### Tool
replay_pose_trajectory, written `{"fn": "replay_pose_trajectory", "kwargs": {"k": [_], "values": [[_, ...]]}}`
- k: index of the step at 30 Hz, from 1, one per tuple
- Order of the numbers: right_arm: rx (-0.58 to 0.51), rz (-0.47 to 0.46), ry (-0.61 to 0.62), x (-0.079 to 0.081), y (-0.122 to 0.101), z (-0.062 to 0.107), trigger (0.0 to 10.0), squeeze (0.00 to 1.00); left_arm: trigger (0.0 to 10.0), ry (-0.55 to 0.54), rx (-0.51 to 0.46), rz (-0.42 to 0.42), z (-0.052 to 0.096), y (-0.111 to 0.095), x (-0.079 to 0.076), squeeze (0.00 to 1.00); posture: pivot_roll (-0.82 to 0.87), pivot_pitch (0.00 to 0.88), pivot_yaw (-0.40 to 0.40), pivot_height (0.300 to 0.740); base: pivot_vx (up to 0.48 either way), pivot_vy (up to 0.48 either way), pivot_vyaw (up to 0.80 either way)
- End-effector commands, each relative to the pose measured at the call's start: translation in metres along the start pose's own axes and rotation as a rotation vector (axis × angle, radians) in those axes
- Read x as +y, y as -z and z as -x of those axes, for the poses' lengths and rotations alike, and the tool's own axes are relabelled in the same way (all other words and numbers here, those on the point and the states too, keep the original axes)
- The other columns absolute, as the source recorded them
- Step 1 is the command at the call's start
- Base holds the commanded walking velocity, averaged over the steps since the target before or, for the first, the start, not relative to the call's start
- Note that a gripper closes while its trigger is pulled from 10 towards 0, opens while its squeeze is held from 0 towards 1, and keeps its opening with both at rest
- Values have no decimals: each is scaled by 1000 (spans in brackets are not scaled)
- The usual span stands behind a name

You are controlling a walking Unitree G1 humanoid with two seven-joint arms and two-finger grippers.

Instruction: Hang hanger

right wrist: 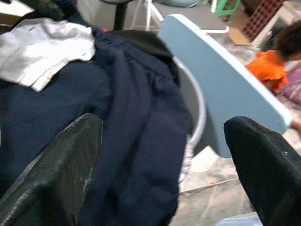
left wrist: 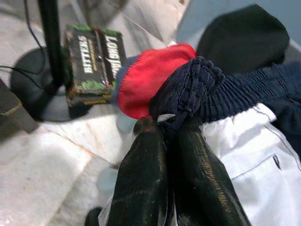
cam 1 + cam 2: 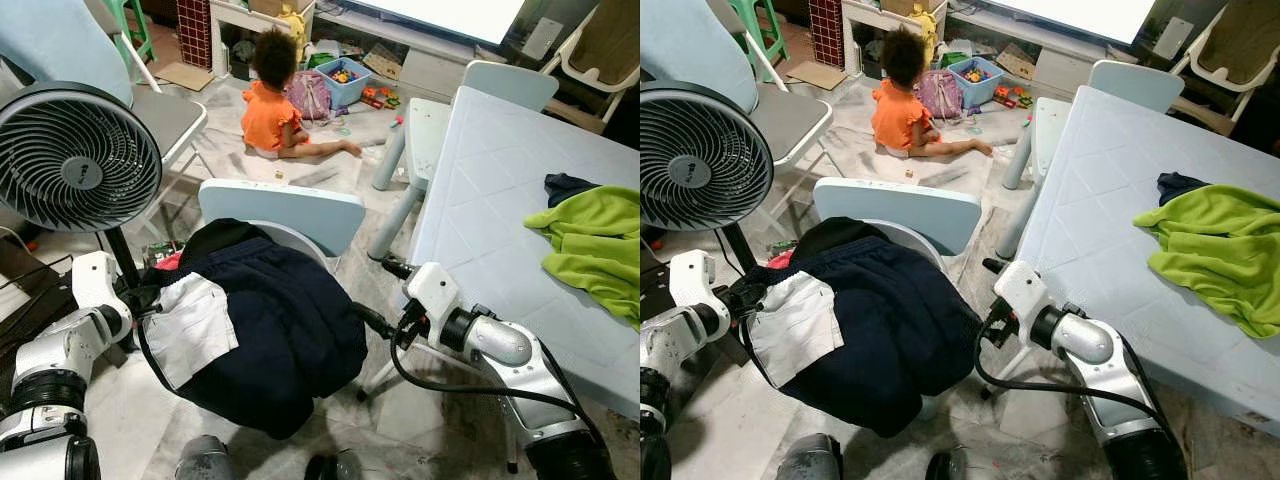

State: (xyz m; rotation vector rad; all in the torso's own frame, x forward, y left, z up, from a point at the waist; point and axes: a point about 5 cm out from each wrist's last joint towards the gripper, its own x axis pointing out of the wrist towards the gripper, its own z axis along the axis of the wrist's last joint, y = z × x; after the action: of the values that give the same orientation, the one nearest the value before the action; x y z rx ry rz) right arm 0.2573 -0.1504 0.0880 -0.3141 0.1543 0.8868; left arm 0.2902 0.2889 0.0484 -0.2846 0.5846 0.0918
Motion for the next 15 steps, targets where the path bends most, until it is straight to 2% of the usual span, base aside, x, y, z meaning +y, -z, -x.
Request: {"fn": "replay_pose_trajectory", "kwargs": {"k": [1, 3, 5, 7, 8, 10, 13, 14, 15], "values": [[7, 7, -10, -1, 0, 3, 10000, 0, 0, -9, -33, -9, 0, 0, -2, 0, -29, 11, -122, 740, 0, 0, 0], [8, 3, -13, 0, 0, 1, 10000, 0, 0, -7, -71, -14, 0, -3, -6, 0, -22, 8, -120, 740, 0, 0, 0], [21, 36, 32, -3, 3, -2, 10000, 0, 0, 6, -166, -84, 1, -13, -15, 0, -16, 3, -117, 740, 0, 0, 0], [39, 24, 107, -11, 6, -4, 10000, 0, 0, 3, -224, -148, 2, -24, -22, 0, -13, 0, -116, 740, 0, 0, 0], [43, -8, 175, -18, 8, -6, 10000, 0, 0, 27, -302, -184, 2, -37, -34, 0, -9, 0, -112, 740, 0, 0, 0], [42, -14, 196, -20, 8, -7, 10000, 0, 0, 37, -330, -200, 3, -42, -39, 0, -8, 0, -108, 740, 0, 0, 0], [11, -77, 287, -26, 7, -10, 10000, 0, 0, 122, -473, -311, 8, -61, -73, 0, -3, 0, -94, 740, 0, 0, 0], [11, -77, 287, -26, 7, -10, 10000, 0, 0, 122, -473, -311, 8, -61, -73, 0, -3, 0, -94, 740, 0, 0, 0], [-2, -128, 340, -29, 8, -10, 10000, 0, 0, 152, -531, -336, 11, -65, -85, 0, 5, 0, -88, 740, 0, 0, 0]]}}
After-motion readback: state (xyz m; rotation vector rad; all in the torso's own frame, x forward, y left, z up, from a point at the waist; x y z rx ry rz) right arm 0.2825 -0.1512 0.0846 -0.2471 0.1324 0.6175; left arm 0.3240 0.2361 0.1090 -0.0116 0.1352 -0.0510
